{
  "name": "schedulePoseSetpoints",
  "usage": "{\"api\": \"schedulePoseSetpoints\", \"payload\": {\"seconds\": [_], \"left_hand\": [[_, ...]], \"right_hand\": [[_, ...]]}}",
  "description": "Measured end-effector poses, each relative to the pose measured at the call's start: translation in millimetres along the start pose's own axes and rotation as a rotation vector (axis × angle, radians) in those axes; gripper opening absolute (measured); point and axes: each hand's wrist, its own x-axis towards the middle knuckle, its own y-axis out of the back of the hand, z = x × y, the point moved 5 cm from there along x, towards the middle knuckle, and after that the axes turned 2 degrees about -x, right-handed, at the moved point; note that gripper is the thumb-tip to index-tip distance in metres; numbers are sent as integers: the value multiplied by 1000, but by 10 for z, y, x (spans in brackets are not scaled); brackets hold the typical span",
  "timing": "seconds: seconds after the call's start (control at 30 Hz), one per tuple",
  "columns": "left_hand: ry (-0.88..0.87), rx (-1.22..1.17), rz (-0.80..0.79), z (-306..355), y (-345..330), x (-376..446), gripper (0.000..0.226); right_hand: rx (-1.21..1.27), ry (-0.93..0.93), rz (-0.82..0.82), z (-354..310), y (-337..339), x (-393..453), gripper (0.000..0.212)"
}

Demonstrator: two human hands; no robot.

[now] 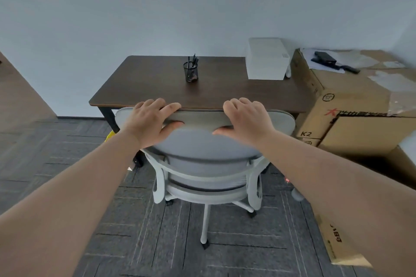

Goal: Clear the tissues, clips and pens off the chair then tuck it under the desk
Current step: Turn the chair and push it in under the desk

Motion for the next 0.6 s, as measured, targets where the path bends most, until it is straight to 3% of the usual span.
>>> {"api": "schedulePoseSetpoints", "payload": {"seconds": [0.2, 0.37, 0.6], "left_hand": [[-95, 6, 89, -97, -151, 166, 45], [-161, -34, 89, -151, -132, 205, 47], [-180, -98, 30, -105, -17, 189, 55]], "right_hand": [[-39, -76, -40, 102, -29, 86, 66], [-20, -216, -193, 74, -22, 92, 73], [35, -325, -262, -9, 40, -1, 67]]}}
